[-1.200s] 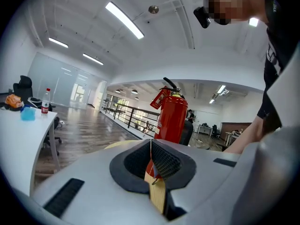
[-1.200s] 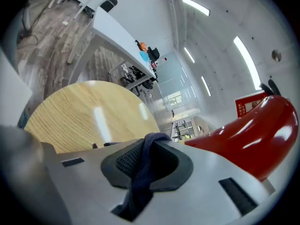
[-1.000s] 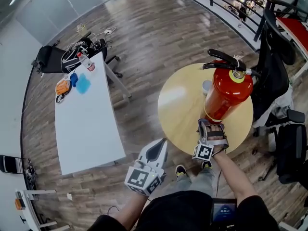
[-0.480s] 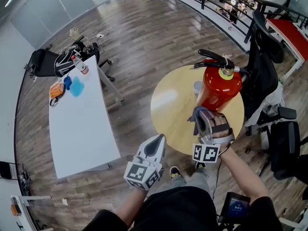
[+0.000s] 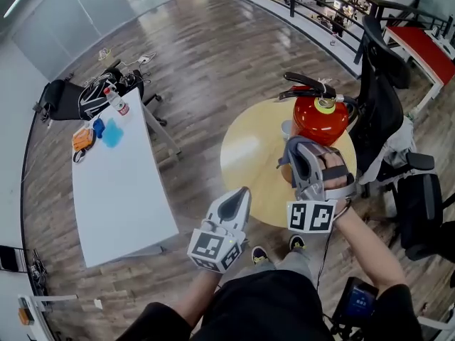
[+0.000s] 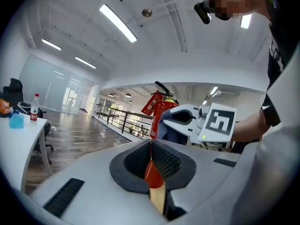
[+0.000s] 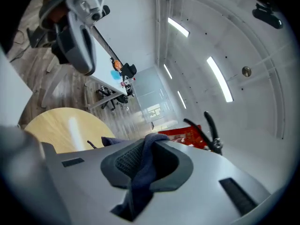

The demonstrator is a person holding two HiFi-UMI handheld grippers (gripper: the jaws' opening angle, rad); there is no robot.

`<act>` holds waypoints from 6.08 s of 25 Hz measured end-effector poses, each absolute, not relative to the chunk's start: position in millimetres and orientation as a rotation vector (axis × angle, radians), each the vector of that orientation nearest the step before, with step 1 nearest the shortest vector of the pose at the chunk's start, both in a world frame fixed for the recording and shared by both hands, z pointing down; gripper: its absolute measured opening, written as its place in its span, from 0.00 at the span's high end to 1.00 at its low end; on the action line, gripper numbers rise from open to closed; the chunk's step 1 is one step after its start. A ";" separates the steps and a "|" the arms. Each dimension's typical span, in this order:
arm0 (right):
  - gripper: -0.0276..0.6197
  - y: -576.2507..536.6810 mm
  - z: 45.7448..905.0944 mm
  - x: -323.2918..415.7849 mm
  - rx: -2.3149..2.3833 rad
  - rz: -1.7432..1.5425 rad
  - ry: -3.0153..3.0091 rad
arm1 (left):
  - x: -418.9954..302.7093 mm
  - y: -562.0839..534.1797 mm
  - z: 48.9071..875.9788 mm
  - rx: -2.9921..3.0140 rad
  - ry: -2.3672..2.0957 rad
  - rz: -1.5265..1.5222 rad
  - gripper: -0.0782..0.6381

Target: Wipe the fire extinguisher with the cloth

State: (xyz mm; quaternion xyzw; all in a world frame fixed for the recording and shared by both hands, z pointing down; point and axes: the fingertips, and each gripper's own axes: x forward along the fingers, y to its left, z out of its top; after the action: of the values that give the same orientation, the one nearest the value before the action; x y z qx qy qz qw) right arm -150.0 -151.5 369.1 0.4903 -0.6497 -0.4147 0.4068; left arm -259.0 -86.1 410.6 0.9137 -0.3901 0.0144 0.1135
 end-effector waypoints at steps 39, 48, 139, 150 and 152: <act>0.87 -126.9 537.0 -23.2 0.506 -1.506 -1.818 | -86.7 -106.8 431.5 2.484 -1.386 0.158 0.86; 0.87 -128.9 320.5 -6.3 0.819 -1.706 -2.205 | -47.9 -118.3 412.9 2.447 -1.560 0.090 0.86; 0.89 -291.3 335.3 -33.0 -0.213 0.989 -3.046 | -107.3 -102.4 391.8 2.280 -1.852 0.120 0.86; 0.89 -293.4 477.3 -38.5 0.000 0.975 -2.604 | -118.3 -100.9 403.5 2.241 -1.857 0.141 0.86; 0.89 -286.4 456.5 -29.7 -0.016 0.924 -2.663 | -116.5 -101.8 406.0 2.249 -1.840 0.140 0.86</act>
State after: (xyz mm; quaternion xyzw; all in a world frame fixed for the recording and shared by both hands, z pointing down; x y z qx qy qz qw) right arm -29.7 -286.4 456.5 -0.0056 -0.9324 0.3235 0.1609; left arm -116.5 -101.8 406.0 0.7679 -0.6282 0.0479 0.1160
